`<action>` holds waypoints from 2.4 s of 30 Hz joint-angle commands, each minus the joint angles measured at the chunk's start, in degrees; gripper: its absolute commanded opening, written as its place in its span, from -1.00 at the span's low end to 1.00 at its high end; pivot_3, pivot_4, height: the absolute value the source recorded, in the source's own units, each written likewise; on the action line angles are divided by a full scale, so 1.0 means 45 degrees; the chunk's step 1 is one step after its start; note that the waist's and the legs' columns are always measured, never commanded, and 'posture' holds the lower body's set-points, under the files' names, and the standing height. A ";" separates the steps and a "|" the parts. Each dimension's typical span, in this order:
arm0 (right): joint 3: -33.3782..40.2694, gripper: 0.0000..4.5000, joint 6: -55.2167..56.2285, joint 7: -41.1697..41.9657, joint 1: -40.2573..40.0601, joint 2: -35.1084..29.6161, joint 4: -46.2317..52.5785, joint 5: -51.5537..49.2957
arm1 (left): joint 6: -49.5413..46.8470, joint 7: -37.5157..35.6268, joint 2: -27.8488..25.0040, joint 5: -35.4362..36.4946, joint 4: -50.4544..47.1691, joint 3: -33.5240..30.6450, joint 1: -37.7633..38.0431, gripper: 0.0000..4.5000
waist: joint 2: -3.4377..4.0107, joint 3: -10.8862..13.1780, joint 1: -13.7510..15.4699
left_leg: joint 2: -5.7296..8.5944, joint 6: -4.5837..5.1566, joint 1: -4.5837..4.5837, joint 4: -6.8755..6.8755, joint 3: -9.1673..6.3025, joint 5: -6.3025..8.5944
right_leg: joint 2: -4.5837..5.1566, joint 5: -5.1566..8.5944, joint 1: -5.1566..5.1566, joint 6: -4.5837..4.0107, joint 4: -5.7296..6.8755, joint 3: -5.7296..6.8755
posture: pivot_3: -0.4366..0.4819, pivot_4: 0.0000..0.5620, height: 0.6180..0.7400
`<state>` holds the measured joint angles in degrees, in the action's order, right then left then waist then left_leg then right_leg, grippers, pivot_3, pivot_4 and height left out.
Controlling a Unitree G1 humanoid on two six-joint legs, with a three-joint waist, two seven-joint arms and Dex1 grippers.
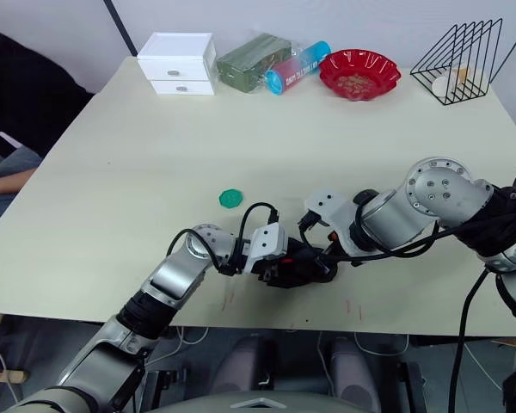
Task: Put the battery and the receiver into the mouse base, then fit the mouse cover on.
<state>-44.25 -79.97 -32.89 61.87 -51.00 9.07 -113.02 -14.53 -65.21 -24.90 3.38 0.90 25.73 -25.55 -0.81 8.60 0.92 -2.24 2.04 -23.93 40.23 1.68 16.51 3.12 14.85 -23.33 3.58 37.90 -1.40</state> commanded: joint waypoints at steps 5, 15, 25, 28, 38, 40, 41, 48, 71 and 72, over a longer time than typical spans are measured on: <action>-0.0605 -1.00 -0.0352 0.0084 0.0408 0.0494 -0.0711 0.0004 | -0.0123 0.0393 0.0056 -0.0624 0.0551 0.0460 0.0050 0.31 | 0.0006 -0.0006 -0.0001 | 0.0002 0.0002 0.0000 0.0000 0.0000 0.0000 | 0.0003 -0.0001 0.0001 0.0002 0.0000 0.0002 | -0.05 -0.47 1.00; -0.1034 -1.00 -0.0736 0.0242 0.1064 0.0930 -0.1464 0.0004 | -0.0072 0.0441 0.0091 -0.0655 0.0600 0.0498 0.0079 0.31 | 0.0007 -0.0007 -0.0009 | 0.0002 0.0004 -0.0001 -0.0001 -0.0005 0.0001 | 0.0008 0.0009 0.0002 -0.0016 -0.0006 0.0010 | -0.05 -0.47 1.00; -0.1225 -1.00 -0.0711 0.0162 0.0861 0.1054 -0.1310 0.0004 | -0.0172 0.0484 0.0114 -0.0640 0.0538 0.0498 0.0114 0.31 | 0.0008 -0.0008 -0.0011 | 0.0002 0.0005 -0.0001 -0.0001 -0.0009 0.0001 | 0.0011 0.0009 0.0005 -0.0016 -0.0008 0.0017 | -0.05 -0.47 1.00; -0.1310 -1.00 -0.0543 -0.0145 0.0782 0.1132 -0.1056 0.0004 | -0.0216 0.0486 0.0122 -0.0627 0.0536 0.0490 0.0108 0.31 | 0.0009 -0.0009 -0.0014 | 0.0001 0.0005 -0.0001 -0.0001 -0.0011 0.0001 | 0.0012 0.0010 0.0005 -0.0018 -0.0008 0.0018 | -0.05 -0.47 1.00; -0.1539 -1.00 -0.0032 -0.1081 0.0398 0.1041 -0.0097 0.0004 | -0.0238 0.0457 0.0155 -0.0601 0.0528 0.0506 0.0090 0.31 | 0.0008 -0.0025 -0.0029 | 0.0000 0.0005 0.0003 -0.0003 -0.0017 0.0002 | 0.0018 0.0017 0.0006 -0.0031 -0.0014 0.0026 | -0.05 -0.47 1.00; -0.1536 -1.00 -0.0028 -0.1114 0.0400 0.1095 -0.0167 0.0004 | -0.0242 0.0455 0.0149 -0.0599 0.0521 0.0504 0.0097 0.31 | 0.0005 -0.0034 -0.0032 | 0.0000 0.0005 0.0005 -0.0003 -0.0017 0.0002 | 0.0019 0.0018 0.0006 -0.0031 -0.0015 0.0026 | -0.05 -0.47 1.00; -0.1532 -1.00 -0.0044 -0.1134 0.0418 0.1113 -0.0184 0.0004 | -0.0241 0.0452 0.0139 -0.0598 0.0517 0.0499 0.0102 0.31 | 0.0004 -0.0037 -0.0033 | 0.0000 0.0005 0.0005 -0.0004 -0.0017 0.0002 | 0.0019 0.0018 0.0006 -0.0032 -0.0016 0.0026 | -0.05 -0.47 1.00; -0.1433 -0.14 -0.0048 -0.1085 0.0444 0.1177 -0.0243 0.0004 | -0.0215 0.0437 0.0131 -0.0591 0.0528 0.0495 0.0110 0.31 | 0.0008 -0.0060 -0.0038 | -0.0002 0.0006 0.0009 -0.0006 -0.0024 0.0002 | 0.0027 0.0019 0.0010 -0.0034 -0.0025 0.0034 | -0.05 -0.47 1.00; 0.0076 -0.14 0.0212 0.1202 0.0849 -0.0882 0.1156 0.0004 | -0.0265 0.0409 0.0090 -0.0600 0.0512 0.0432 0.0115 0.31 | 0.0046 -0.0038 -0.0005 | 0.0026 0.0023 -0.0071 -0.0017 -0.0082 -0.0003 | 0.0129 0.0019 -0.0003 -0.0035 -0.0070 0.0119 | -0.05 -0.47 1.00; 0.0245 -0.14 0.0400 0.1316 0.0760 -0.1096 0.1324 0.0004 | -0.0274 0.0412 0.0091 -0.0599 0.0509 0.0431 0.0113 0.31 | 0.0048 -0.0038 -0.0011 | 0.0026 0.0025 -0.0084 -0.0017 -0.0084 -0.0005 | 0.0133 0.0019 -0.0014 -0.0035 -0.0070 0.0121 | -0.05 -0.47 1.00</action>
<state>-46.47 -79.66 -28.33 65.02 -54.64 12.81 -112.10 -14.42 -65.19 -24.37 3.22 1.07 26.01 -25.76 -0.60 8.43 0.87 -2.12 2.16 -24.36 40.16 1.30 16.48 3.72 14.93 -23.44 3.42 37.59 -0.86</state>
